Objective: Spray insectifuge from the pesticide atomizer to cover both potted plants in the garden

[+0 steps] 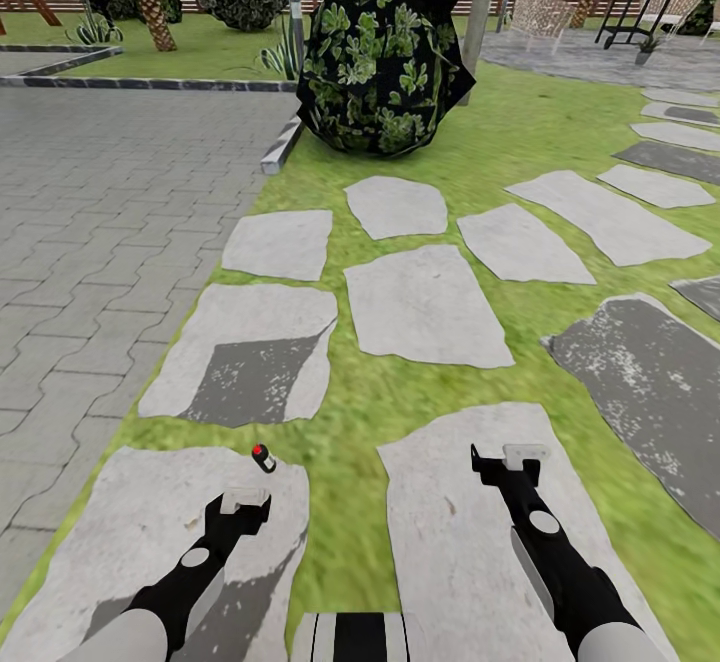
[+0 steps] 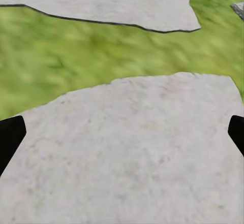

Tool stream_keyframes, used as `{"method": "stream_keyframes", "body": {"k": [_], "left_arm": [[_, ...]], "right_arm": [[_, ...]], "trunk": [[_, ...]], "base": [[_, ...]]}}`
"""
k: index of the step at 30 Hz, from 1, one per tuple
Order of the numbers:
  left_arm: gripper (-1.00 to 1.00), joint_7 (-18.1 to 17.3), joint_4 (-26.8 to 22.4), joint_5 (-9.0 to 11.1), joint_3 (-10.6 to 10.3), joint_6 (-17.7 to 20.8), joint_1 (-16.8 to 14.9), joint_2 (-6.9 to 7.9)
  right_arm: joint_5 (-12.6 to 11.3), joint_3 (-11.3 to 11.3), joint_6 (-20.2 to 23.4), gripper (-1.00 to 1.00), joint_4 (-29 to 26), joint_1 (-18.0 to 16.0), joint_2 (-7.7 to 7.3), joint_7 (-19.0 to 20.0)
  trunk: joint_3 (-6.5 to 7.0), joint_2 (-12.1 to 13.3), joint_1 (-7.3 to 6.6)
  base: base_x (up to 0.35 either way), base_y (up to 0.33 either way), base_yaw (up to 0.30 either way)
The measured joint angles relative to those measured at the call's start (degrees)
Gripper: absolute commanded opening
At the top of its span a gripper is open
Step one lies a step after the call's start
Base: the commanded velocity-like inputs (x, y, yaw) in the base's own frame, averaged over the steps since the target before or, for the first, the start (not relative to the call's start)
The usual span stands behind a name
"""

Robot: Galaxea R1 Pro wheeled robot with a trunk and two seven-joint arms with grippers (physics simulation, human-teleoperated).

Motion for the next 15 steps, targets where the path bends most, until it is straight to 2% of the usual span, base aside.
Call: {"method": "stream_keyframes", "body": {"k": [8,15], "left_arm": [[1.00,0.0,0.0,0.1,0.1,0.0,0.0,0.00],[1.00,0.0,0.3,0.0,0.1,-0.2,0.0,0.00]], "right_arm": [[0.0,0.0,0.0,1.00,0.0,0.0,0.03,0.0],[0.0,0.0,0.0,1.00,0.0,0.0,0.04,-0.1]], "trunk": [[0.00,0.0,-0.02],[0.00,0.0,0.00]], "base": [[0.224,0.012,0.000],[0.043,0.003,0.000]]}}
